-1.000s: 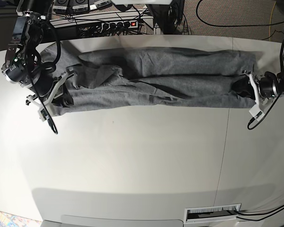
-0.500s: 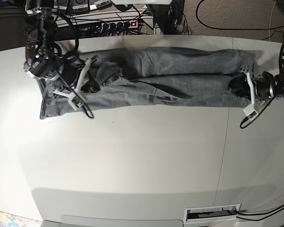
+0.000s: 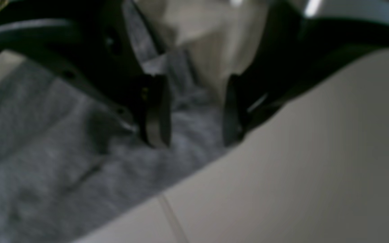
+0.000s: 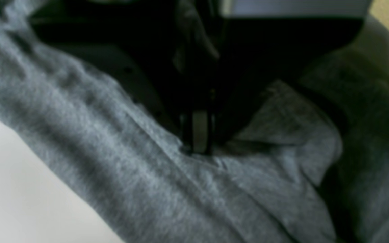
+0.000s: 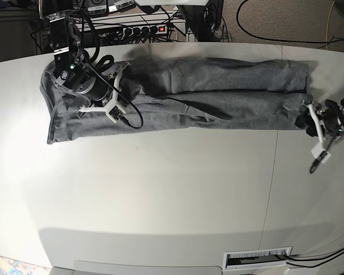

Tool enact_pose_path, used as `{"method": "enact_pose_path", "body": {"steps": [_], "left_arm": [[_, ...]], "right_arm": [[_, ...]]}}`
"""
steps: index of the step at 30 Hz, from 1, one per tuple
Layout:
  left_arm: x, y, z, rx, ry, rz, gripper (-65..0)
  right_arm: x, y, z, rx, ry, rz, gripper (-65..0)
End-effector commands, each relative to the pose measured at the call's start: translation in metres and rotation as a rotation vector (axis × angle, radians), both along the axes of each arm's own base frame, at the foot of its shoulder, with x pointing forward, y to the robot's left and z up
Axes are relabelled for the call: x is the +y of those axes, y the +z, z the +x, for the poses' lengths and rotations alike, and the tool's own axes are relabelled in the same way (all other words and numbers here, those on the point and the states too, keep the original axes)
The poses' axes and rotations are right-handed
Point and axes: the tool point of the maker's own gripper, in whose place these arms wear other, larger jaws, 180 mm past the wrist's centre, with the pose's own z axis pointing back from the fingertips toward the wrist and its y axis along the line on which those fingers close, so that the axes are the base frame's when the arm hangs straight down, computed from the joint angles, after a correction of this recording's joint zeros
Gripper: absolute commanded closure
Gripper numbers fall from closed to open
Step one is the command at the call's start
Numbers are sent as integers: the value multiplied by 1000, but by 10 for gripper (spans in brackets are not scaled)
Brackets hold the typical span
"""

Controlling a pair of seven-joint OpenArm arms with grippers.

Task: Fold the T-shirt properly
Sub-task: 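Release the left gripper and move it along the strip toward the middle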

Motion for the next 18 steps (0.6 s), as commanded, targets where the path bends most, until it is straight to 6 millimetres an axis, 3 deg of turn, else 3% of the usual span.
{"method": "enact_pose_path", "body": {"steps": [1, 6, 9, 18], "left_arm": [[17, 16, 7, -39, 42, 23, -277], [62, 23, -4, -56, 220, 55, -277], [75, 24, -16, -33, 296, 11, -277], [62, 10, -40, 75, 332, -287, -277]], "right_arm": [[-11, -4, -1, 19, -4, -49, -8], [-12, -3, 2, 12, -6, -49, -8], [-12, 0, 8, -1, -7, -48, -8], [-13, 3, 12, -7, -9, -56, -8]]}}
